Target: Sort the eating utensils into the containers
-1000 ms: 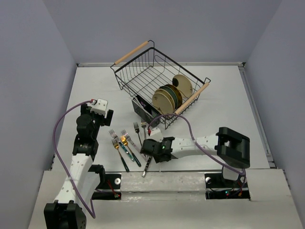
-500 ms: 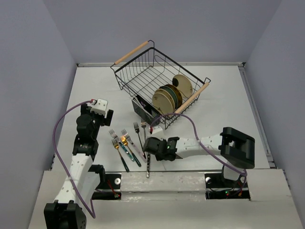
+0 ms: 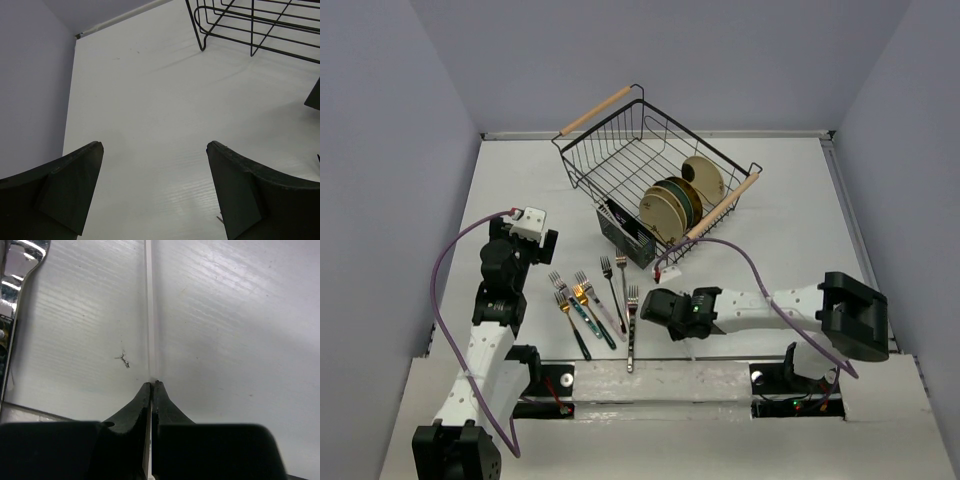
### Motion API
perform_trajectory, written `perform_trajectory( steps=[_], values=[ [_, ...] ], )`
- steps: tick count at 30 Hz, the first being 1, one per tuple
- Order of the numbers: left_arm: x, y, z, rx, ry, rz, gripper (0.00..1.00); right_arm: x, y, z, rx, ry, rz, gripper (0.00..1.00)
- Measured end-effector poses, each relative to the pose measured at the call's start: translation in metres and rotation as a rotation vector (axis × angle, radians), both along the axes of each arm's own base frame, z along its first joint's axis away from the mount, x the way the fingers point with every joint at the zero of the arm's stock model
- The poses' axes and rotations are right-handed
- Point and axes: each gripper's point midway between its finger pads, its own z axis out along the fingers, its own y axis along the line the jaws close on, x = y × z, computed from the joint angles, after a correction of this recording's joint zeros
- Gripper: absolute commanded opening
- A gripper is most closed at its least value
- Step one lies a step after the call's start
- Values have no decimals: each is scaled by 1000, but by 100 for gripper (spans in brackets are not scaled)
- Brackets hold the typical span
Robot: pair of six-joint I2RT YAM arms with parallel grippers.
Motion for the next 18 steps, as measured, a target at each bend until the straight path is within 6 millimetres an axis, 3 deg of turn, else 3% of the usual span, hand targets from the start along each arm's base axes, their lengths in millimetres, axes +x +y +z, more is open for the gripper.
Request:
perform_trajectory(
  steps=[4,14,18],
  values=[
    [0,0,0,0,0,0,99,0,-2,22,-9,-38,82,0],
    [0,0,0,0,0,0,99,-10,36,64,12,-131,367,0],
    [0,0,0,0,0,0,99,-14,52,84,94,-159,486,0]
  ],
)
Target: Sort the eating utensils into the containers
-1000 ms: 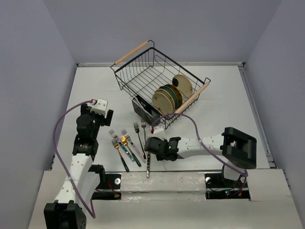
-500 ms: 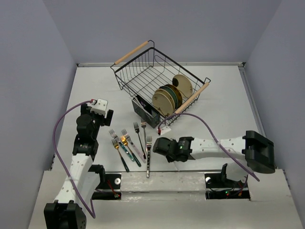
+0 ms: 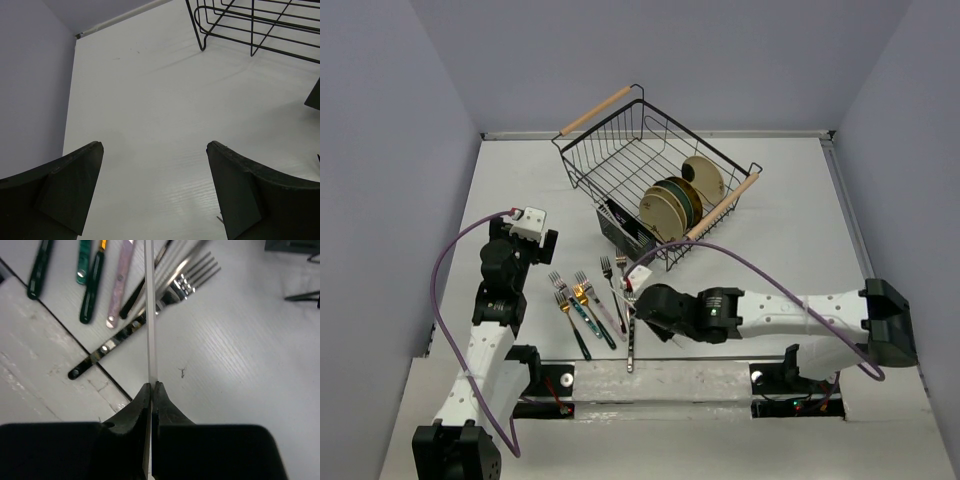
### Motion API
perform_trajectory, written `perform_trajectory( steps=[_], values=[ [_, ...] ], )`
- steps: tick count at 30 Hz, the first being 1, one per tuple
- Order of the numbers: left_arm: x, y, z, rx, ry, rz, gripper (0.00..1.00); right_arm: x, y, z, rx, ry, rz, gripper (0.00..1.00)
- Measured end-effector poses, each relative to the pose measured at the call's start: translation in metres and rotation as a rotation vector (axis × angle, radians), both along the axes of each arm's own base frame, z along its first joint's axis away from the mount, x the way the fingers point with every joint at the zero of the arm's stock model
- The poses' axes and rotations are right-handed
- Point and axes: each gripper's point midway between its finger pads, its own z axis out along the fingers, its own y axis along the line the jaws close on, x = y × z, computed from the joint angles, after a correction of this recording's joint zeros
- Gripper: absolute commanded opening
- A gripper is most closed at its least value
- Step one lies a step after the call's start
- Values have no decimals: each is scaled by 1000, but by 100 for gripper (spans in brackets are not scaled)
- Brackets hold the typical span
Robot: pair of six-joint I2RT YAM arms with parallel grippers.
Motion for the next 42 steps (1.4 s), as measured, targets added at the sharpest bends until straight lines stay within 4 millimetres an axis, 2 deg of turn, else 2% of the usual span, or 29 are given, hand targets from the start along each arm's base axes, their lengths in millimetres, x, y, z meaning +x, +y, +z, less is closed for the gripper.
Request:
perform_trajectory(
  steps=[2,5,6,7,8,13,16,19,22,24,28,35,42],
  values=[
    [0,0,0,0,0,0,99,0,11,20,79,-24,50,0],
    [0,0,0,0,0,0,99,3,28,62,247,-101,122,0],
    [0,0,0,0,0,0,99,6,33,85,329,-151,137,0],
    [0,0,0,0,0,0,99,9,35,98,375,-189,141,0],
    [0,0,0,0,0,0,99,17,38,122,452,-264,135,0],
    [0,0,0,0,0,0,99,54,40,193,648,-531,43,0],
    [0,0,0,0,0,0,99,83,35,218,705,-659,-41,0],
    [0,0,0,0,-1,0,99,116,29,231,726,-763,-129,0],
    [0,0,-1,0,2,0,99,143,30,226,708,-823,-180,0],
    [0,0,-2,0,4,0,99,164,31,214,677,-855,-212,0],
    [1,0,-6,1,13,0,99,185,36,193,638,-870,-228,0],
    [1,0,-7,3,20,-1,99,194,54,153,577,-848,-198,0],
    [1,0,-7,3,19,-1,99,195,54,123,543,-819,-194,0]
  ],
)
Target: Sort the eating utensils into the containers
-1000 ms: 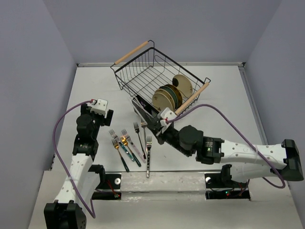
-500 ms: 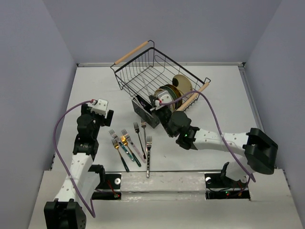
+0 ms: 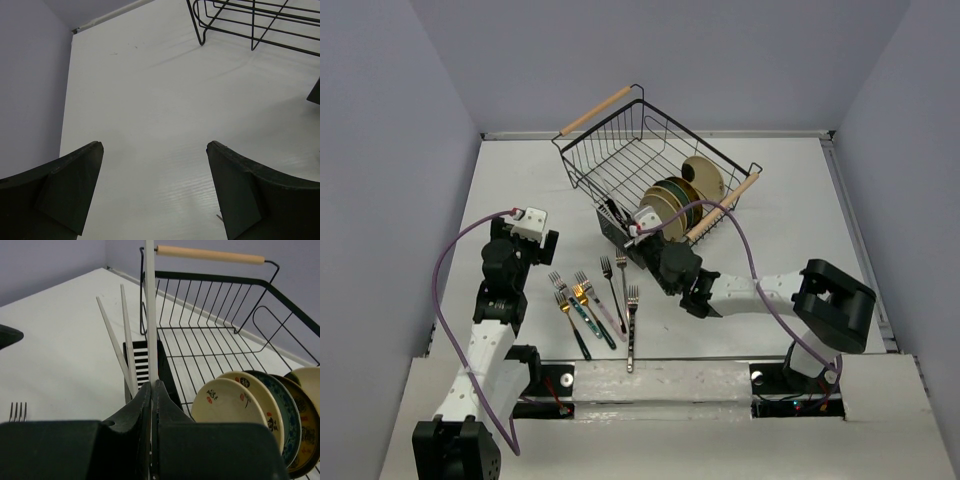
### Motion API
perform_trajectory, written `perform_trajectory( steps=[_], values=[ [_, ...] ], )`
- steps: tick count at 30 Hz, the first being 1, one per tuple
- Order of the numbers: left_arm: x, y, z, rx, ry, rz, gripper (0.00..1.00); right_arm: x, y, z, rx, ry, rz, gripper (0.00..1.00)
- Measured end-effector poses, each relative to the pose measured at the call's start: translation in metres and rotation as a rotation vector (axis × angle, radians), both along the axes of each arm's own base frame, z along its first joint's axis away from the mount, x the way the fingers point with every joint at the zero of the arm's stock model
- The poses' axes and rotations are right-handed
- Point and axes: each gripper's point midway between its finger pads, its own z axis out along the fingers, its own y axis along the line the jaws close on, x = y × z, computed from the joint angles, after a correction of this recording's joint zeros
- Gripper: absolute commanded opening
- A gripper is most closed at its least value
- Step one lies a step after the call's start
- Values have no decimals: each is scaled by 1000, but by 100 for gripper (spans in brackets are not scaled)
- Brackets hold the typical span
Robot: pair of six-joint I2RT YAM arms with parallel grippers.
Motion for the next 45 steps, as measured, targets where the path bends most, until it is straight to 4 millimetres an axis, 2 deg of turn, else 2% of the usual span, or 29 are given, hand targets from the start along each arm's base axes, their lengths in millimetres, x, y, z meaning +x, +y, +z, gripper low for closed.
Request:
perform_trajectory(
  steps=[4,7,11,14,18,20,26,29,31,34,37,41,45],
  values=[
    [0,0,0,0,0,0,99,-4,-6,-24,-29,35,1,0],
    [0,0,0,1,0,0,99,-5,-8,-31,-37,49,1,1],
    [0,0,0,4,0,-1,99,-6,-10,-36,-37,58,-2,32],
    [0,0,0,8,1,-6,99,-6,-10,-37,-37,61,-3,43],
    [2,-4,1,7,15,-26,99,-6,-11,-40,-39,66,-6,47],
    [5,-7,8,4,20,-43,99,-6,-12,-40,-38,66,-9,47],
    [23,-20,57,-21,-44,-106,95,-6,-13,-39,-37,66,-12,48],
    [31,-33,79,-44,-65,-149,94,-8,-16,-36,-41,68,-8,48],
    [34,-42,85,-52,-65,-175,93,-9,-17,-30,-34,65,-5,48],
    [40,-59,87,-51,-49,-209,93,-16,-25,-11,2,57,9,48],
    [46,-79,71,-37,6,-236,93,-22,-32,16,61,41,24,48],
    [53,-91,46,-15,90,-235,93,-33,-43,56,162,10,56,48],
    [62,-96,41,4,118,-218,93,-41,-50,75,213,4,79,49]
  ],
)
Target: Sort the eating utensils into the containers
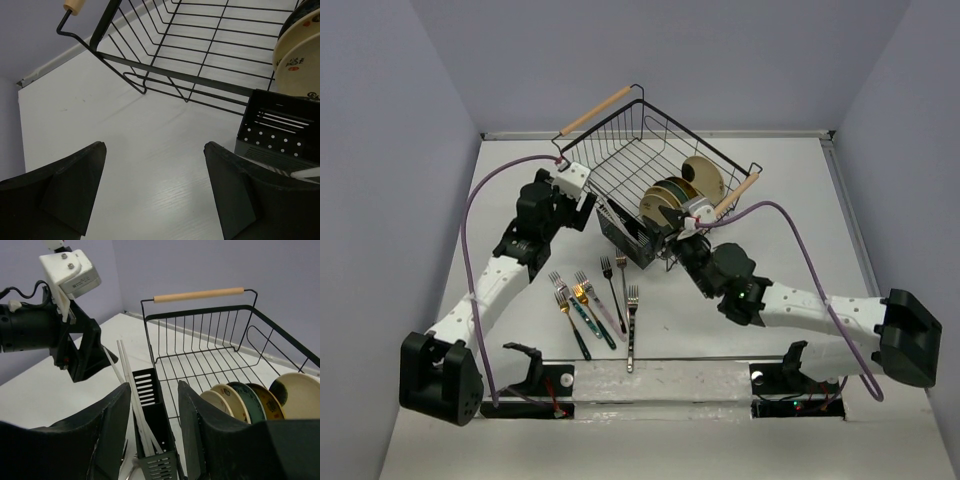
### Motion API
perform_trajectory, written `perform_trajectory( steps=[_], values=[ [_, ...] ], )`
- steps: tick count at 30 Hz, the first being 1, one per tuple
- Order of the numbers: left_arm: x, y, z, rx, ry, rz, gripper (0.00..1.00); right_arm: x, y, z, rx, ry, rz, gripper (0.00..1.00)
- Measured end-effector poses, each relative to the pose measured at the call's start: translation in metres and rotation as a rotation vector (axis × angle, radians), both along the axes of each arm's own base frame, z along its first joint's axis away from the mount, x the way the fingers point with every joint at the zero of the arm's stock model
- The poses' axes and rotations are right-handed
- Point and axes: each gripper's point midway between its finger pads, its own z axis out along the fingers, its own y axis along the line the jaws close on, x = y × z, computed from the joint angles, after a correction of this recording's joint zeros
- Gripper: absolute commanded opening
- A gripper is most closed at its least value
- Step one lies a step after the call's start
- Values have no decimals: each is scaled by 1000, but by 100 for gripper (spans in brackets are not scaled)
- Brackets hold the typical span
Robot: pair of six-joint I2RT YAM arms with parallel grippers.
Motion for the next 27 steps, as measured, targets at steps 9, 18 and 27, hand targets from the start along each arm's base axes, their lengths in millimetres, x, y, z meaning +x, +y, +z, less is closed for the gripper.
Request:
perform_trajectory(
  steps=[9,18,27],
  values=[
    [9,-38,7,22,-31,-68,95,-11,-15,-1,33,31,18,49],
    [16,-58,18,4,-98,-108,95,-19,-35,3,73,44,0,50],
    [11,-103,40,-23,-177,-248,97,-18,-39,-7,36,74,-15,50]
  ],
)
